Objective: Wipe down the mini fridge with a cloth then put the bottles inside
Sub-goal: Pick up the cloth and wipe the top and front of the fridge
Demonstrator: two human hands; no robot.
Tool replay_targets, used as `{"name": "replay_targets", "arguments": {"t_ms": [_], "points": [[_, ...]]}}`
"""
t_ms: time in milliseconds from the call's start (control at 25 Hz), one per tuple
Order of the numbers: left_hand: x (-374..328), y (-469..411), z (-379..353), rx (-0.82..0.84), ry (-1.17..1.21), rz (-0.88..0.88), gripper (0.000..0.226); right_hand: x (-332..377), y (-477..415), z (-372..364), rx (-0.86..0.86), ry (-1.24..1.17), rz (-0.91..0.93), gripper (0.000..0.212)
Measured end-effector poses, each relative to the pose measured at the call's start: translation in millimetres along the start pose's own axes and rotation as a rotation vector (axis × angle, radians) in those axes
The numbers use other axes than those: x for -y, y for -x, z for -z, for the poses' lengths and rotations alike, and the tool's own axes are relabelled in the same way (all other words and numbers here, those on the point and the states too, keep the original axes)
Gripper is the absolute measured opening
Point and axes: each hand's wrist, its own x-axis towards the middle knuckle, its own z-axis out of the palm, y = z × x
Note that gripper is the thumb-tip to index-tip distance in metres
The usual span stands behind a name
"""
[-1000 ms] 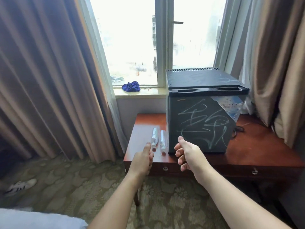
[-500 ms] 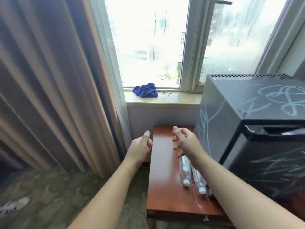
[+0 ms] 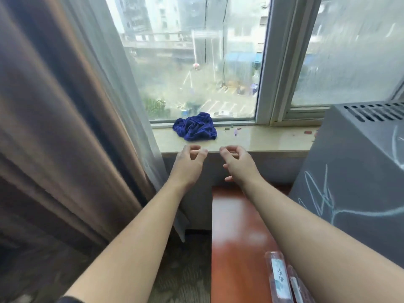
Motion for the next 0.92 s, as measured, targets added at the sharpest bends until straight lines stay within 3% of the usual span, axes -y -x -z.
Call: {"name": "replay_targets", "arguments": {"t_ms": [120, 320, 520, 680, 800, 920], "points": [[9, -70, -7, 0.025, -0.082, -0.007, 0.044, -2, -62, -11, 0.000, 0.024, -0.023, 0.034], [43, -160, -23, 0.061, -0.258, -0.068, 0.066, -11, -121, -30, -0.001, -0.006, -0.061, 0.026], [75, -239, -36, 0.059, -0.655, -0.186, 0.086, -40, -140, -44, -0.044, -0.037, -0.118, 0.026], [97, -285, -37, 0.141, -0.714, -0.086, 0.098, -52, -130, -33, -0.111, -0.129, -0.211, 0.022], [104, -295, -41, 0.109, -0.618, -0.097, 0.070, -58, -116, -23, -0.146, -0.154, -0.235, 0.021], [95, -284, -26, 0.019, -0.349, -0.095, 0.038, -58, -97, -20, -0.179, -0.189, -0.261, 0.023]]}}
